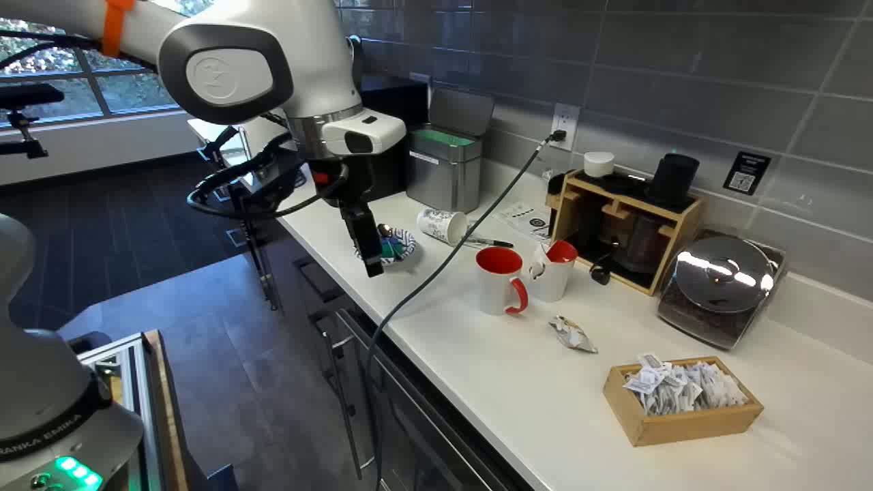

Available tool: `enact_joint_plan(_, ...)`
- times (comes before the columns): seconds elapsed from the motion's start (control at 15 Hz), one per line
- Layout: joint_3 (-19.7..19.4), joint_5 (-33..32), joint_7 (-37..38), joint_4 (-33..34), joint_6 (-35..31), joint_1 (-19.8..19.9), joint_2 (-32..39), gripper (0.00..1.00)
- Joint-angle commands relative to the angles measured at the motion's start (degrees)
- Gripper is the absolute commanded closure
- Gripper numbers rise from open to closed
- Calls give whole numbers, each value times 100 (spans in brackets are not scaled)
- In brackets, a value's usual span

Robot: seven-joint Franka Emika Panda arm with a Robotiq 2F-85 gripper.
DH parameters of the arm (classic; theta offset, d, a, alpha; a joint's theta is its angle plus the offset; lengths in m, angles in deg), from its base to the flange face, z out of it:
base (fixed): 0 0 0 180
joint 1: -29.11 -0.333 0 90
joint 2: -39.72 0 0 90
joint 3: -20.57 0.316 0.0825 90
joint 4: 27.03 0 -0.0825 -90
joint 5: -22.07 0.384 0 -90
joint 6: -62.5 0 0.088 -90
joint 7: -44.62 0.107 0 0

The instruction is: Put the cup on the counter bottom first

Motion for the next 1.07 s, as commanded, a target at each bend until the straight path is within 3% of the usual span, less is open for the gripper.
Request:
enact_joint_plan(0.0, -17, -7, 4, 10, 15, -18, 0, 0)
enact_joint_plan(0.53, -17, -7, 4, 10, 14, -18, 0, 0)
enact_joint_plan(0.87, 166, 311, -207, 119, -2071, -514, 457, 0)
enact_joint_plan(1.0, 117, 956, -594, 279, -2659, -1034, 797, 0)
